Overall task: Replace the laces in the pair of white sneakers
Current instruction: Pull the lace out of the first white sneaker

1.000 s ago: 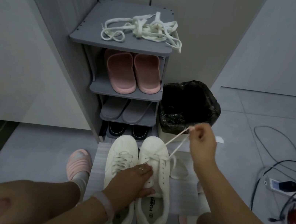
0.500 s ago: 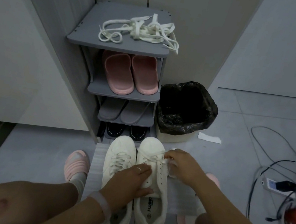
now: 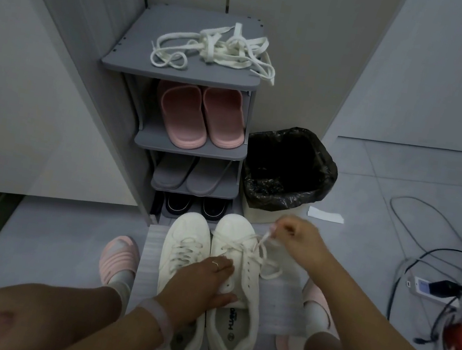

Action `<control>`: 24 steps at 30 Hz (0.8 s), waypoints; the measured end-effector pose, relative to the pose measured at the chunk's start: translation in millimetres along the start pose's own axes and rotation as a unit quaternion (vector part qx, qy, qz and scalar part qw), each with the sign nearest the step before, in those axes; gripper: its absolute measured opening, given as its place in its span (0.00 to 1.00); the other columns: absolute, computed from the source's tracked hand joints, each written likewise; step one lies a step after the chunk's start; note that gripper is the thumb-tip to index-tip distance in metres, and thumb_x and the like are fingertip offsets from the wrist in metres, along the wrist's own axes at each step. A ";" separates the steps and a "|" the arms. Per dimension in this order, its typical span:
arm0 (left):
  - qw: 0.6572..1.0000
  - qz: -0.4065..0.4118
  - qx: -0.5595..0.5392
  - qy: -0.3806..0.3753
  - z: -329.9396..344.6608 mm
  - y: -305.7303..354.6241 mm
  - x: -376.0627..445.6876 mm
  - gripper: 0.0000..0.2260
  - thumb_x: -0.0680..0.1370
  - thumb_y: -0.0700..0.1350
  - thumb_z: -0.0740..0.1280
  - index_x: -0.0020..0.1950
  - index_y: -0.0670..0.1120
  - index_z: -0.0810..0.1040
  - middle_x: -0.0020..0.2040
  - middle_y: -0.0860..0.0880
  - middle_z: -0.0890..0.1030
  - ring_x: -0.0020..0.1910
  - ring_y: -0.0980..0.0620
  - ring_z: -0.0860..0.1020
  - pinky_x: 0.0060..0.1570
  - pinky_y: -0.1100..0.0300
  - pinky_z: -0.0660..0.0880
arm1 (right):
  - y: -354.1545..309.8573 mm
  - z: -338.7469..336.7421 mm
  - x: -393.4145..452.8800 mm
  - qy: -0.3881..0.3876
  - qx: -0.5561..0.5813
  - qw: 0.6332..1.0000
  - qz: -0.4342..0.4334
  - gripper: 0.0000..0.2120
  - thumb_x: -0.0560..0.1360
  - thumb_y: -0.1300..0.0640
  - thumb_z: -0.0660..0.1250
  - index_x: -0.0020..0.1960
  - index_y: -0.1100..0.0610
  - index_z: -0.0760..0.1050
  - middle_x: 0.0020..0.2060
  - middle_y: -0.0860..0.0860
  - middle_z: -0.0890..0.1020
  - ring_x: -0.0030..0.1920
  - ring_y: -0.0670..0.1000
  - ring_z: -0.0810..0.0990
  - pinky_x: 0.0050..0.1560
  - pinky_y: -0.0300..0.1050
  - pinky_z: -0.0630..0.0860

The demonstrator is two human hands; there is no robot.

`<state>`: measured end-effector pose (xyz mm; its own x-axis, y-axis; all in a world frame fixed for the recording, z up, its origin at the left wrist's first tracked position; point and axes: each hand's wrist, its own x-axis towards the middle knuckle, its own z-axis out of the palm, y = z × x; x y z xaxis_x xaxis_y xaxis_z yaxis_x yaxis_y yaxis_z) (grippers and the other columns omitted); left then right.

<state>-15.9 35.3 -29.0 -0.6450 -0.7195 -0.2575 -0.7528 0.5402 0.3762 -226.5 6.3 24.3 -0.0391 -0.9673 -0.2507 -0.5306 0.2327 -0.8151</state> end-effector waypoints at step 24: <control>1.000 -0.001 -0.025 0.001 0.1 0.7 0.1 0.29 0.78 0.59 0.57 0.76 0.50 0.55 0.76 0.54 0.54 0.74 0.59 0.53 0.70 0.65 0.53 | -6.7 9.4 -1.0 -0.030 -0.180 0.983 -0.002 0.04 0.77 0.54 0.62 0.45 0.53 0.70 0.34 0.48 0.76 0.35 0.48 0.74 0.36 0.39 0.68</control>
<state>-16.5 35.7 -28.9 -0.6433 -0.7215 -0.2562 -0.7466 0.5168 0.4189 -214.9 6.6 25.1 0.0075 -0.9580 -0.2866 -0.7966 0.1676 -0.5808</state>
